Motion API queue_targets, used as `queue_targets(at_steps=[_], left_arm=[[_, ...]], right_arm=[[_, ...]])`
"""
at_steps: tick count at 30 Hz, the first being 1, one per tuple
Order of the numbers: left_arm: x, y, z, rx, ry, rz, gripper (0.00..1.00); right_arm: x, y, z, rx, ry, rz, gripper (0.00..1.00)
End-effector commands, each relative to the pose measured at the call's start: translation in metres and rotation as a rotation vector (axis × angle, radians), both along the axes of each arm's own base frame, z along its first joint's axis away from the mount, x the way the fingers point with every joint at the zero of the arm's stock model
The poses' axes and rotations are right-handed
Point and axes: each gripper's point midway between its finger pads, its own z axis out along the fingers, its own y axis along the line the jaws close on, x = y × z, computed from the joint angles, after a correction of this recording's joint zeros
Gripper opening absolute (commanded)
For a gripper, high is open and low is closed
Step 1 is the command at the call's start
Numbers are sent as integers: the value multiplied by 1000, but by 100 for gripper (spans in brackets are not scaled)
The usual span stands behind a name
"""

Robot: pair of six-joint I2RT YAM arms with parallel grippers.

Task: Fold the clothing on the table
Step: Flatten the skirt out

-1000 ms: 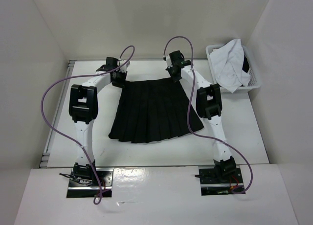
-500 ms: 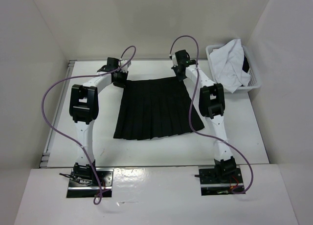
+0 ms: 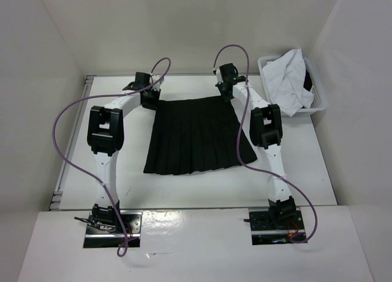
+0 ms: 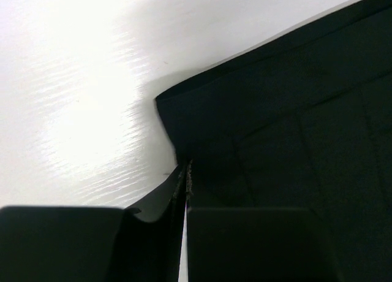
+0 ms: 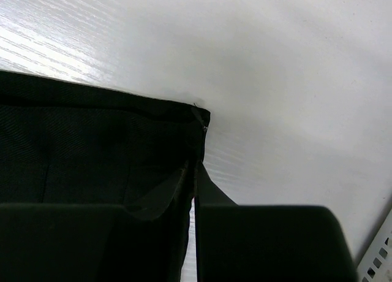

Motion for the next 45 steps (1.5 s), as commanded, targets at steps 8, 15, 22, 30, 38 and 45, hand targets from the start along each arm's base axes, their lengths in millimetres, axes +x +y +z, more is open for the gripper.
queue_targets(at_steps=[8, 15, 22, 30, 38, 45], left_arm=[[0, 71, 63, 100, -87, 259, 14], [-9, 90, 111, 17, -145, 273, 48], [-26, 29, 82, -177, -52, 63, 59], [-21, -18, 77, -127, -26, 39, 79], [-31, 77, 120, 13, -135, 308, 100], [-79, 140, 110, 57, -52, 447, 100]], right_arm=[[-1, -72, 61, -85, -95, -176, 20], [-11, -71, 133, -10, -197, -164, 62], [-16, -49, 134, 65, -174, -94, 78], [-48, 90, 114, 165, -104, 85, 92], [-52, 153, 92, 274, -81, -19, 96], [-50, 135, 59, 217, -73, -159, 96]])
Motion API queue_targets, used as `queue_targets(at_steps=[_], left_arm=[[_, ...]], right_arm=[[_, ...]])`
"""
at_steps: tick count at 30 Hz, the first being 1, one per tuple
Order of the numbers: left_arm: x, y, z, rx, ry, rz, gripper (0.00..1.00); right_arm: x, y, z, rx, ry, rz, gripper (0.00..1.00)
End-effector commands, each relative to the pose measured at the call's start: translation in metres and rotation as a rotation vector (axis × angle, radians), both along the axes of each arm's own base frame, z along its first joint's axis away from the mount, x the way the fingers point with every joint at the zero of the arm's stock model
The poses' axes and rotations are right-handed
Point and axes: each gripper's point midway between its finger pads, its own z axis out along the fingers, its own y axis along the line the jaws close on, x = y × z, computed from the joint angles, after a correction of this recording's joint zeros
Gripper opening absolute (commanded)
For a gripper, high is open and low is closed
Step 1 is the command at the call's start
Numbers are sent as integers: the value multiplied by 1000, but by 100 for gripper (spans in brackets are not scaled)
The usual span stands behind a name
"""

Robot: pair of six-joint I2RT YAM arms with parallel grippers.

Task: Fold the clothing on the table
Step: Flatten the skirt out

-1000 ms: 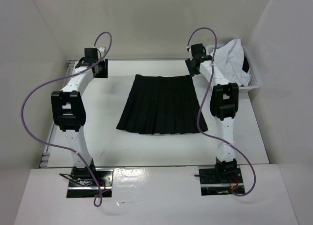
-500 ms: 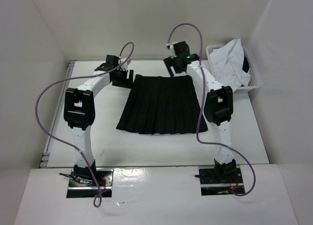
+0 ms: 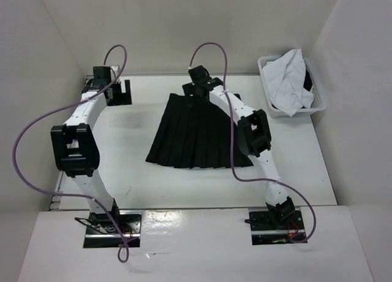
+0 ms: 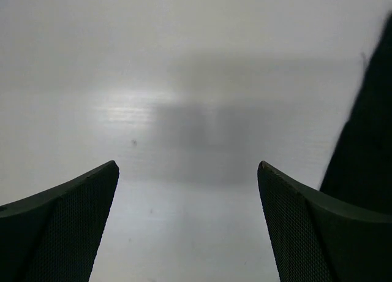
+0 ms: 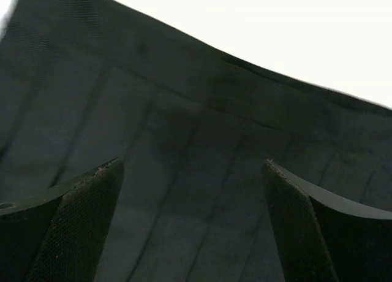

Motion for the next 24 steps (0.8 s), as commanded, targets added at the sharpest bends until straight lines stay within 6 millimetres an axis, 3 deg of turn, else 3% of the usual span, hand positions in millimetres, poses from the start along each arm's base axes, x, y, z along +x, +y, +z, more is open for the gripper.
queue_targets(at_steps=[1, 10, 15, 24], left_arm=[[-30, 18, -2, 3, 42, 60, 100], [-92, 49, -18, 5, 100, 109, 100], [-107, 49, -15, 6, 93, 105, 100], [-118, 52, -5, 29, 74, 105, 100]], right_arm=[[6, -21, 0, -19, -19, -143, 96], [-2, -37, -36, 1, 54, -213, 96], [2, -53, -61, 27, 120, -220, 96], [-14, -41, -98, 48, 247, -85, 96]])
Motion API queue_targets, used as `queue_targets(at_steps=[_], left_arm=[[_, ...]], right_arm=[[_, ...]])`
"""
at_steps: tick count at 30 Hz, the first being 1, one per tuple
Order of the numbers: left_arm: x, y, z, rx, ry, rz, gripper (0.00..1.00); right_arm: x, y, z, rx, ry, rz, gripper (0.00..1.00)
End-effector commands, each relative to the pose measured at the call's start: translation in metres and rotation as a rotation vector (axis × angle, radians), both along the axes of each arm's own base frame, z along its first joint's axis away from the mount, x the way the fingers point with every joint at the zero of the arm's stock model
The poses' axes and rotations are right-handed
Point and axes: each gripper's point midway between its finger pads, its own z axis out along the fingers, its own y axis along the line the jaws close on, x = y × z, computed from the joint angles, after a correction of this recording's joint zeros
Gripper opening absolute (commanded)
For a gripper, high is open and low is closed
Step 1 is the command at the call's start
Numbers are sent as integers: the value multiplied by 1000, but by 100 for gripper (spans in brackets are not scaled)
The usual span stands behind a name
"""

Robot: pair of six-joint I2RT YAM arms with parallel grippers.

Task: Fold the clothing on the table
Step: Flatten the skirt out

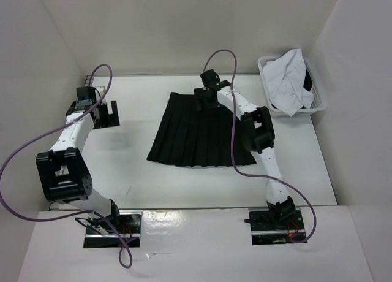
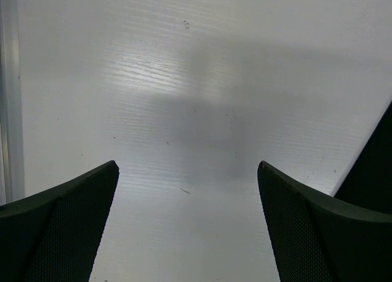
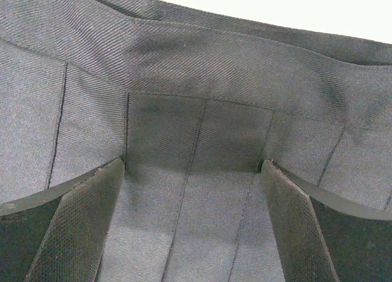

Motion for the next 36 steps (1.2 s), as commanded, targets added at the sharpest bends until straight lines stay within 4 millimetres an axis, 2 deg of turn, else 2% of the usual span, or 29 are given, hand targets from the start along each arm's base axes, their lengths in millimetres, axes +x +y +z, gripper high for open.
queue_targets(at_steps=[1, 4, 5, 6, 8, 11, 12, 13, 14, 16, 17, 19, 20, 21, 22, 23, 28, 30, 32, 35, 36], left_arm=[[-2, 3, 14, 23, -38, -15, 100], [-2, 3, 14, 23, -38, -15, 100], [-2, 3, 14, 23, -38, -15, 100], [-2, 3, 14, 23, -38, -15, 100], [-2, 3, 14, 23, -38, -15, 100], [-2, 3, 14, 23, -38, -15, 100], [-1, 1, 14, 16, -40, -21, 100], [-1, 1, 14, 16, -40, -21, 100], [-1, 1, 14, 16, -40, -21, 100], [-1, 0, 14, 9, -42, -26, 100], [-1, 0, 14, 9, -42, -26, 100], [-1, 0, 14, 9, -42, -26, 100], [-1, 0, 14, 9, -42, -26, 100], [-1, -2, 14, 2, -43, -32, 100], [-1, -2, 14, 2, -43, -32, 100], [-1, -2, 14, 2, -43, -32, 100], [2, -5, 16, -11, -56, -45, 100], [2, -5, 16, -11, -56, -45, 100], [0, -10, 12, -33, -52, -61, 100], [5, -18, 11, -70, -55, -101, 100], [6, -21, 4, -91, -40, -112, 100]], right_arm=[[-16, 2, -39, -6, 95, 62, 96], [-26, -1, -51, -25, 129, 88, 96], [-25, -1, -46, -21, 121, 88, 96], [-30, -4, -53, -36, 139, 99, 96], [-36, -9, -56, -56, 156, 103, 96], [-48, -6, -52, -79, 158, 132, 96], [-54, -12, -57, -99, 173, 125, 96], [-54, -12, -51, -95, 162, 125, 96], [-64, -13, -56, -118, 178, 140, 96], [-67, -9, -47, -118, 155, 146, 96], [-77, -11, -52, -140, 171, 152, 96], [-84, -3, -49, -144, 156, 171, 96], [-93, 1, -48, -161, 158, 184, 96], [-95, -3, -46, -176, 155, 187, 96], [-98, 4, -41, -171, 140, 201, 96], [-107, 6, -44, -179, 154, 216, 96], [-118, 19, -41, -185, 138, 248, 96], [-117, 17, -41, -192, 134, 243, 96], [-109, 23, -24, -178, 106, 242, 96], [-90, 31, 12, -156, 19, 225, 96], [-84, 35, 34, -134, -24, 221, 96]])
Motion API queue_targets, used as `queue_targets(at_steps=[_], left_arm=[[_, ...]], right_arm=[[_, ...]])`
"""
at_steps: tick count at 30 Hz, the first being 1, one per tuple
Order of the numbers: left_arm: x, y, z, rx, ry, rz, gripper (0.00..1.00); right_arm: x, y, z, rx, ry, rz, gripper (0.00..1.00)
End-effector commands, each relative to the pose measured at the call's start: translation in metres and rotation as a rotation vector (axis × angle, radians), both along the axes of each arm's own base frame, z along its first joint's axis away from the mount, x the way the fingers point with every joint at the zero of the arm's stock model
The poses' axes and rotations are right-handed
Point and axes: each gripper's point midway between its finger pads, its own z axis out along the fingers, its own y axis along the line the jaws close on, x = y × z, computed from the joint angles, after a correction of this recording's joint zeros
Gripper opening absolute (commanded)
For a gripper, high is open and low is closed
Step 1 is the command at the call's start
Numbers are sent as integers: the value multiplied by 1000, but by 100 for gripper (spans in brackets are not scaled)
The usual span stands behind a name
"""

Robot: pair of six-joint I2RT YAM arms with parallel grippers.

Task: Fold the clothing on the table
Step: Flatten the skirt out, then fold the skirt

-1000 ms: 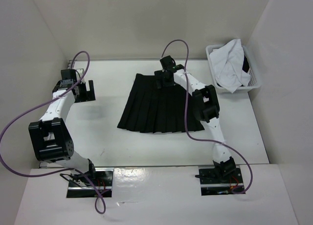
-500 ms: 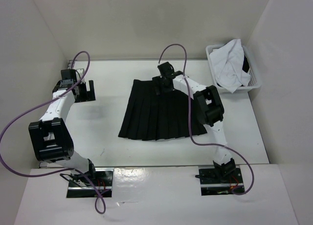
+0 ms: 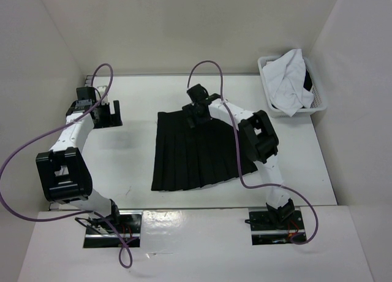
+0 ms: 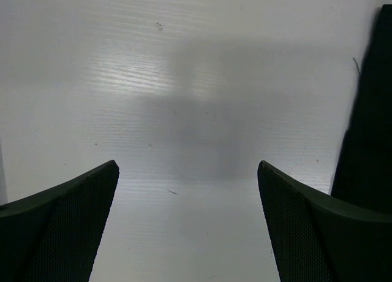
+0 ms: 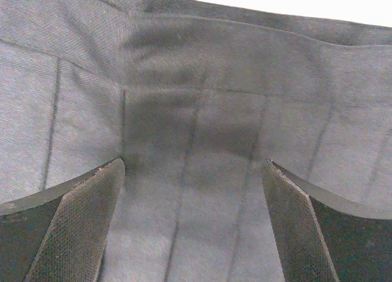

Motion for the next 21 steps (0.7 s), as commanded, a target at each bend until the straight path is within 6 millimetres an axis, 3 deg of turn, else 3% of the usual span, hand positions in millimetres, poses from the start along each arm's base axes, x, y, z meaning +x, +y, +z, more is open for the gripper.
queue_targets(at_steps=[1, 2, 3, 6, 7, 8, 10, 13, 14, 15, 16, 21], left_arm=[[9, -11, 3, -54, -28, -68, 100], [13, -19, 4, -95, -35, -101, 100], [20, -22, 1, -113, -32, -125, 100], [34, -45, -14, -227, 0, -205, 91], [47, -46, -6, -243, -19, -222, 89], [54, -56, -19, -287, 7, -253, 87], [71, -71, -14, -326, -9, -307, 83], [81, -98, -43, -451, 53, -381, 74], [91, -110, -36, -479, 30, -425, 72], [94, -120, -40, -497, 43, -450, 69], [94, -128, -54, -520, 79, -459, 65], [98, -172, -71, -543, 114, -554, 65]], right_arm=[[6, -4, 52, -30, -70, 4, 96], [11, -1, 68, -16, -103, 13, 96], [17, 1, 99, 15, -162, 5, 96], [29, -14, 135, 35, -229, 2, 96], [39, -32, 134, 25, -232, -26, 96], [44, -45, 138, 12, -248, -45, 96], [53, -79, 130, 22, -216, -81, 93], [54, -122, 119, 16, -195, -120, 90], [48, -131, 109, -2, -174, -119, 90], [48, -137, 114, -12, -193, -110, 90], [45, -147, 111, -31, -187, -120, 90], [42, -163, 103, -67, -178, -132, 90]])
